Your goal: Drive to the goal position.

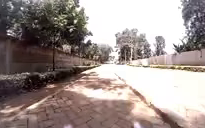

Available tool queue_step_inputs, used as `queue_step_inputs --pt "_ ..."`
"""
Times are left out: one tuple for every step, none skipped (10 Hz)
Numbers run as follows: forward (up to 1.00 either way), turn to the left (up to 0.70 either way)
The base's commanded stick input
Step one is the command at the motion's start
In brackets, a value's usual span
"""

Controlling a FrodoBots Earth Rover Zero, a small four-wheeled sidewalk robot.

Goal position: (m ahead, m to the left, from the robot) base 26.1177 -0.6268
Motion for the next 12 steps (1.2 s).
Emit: queue_step_inputs --pt "0.70 0.00" --pt "0.70 0.00" --pt "0.70 0.00" --pt "0.70 0.00" --pt "0.70 0.00" --pt "0.70 0.00" --pt "0.70 0.00" --pt "0.70 0.00" --pt "0.70 -0.05" --pt "0.70 -0.17" --pt "0.70 -0.35" --pt "0.70 -0.35"
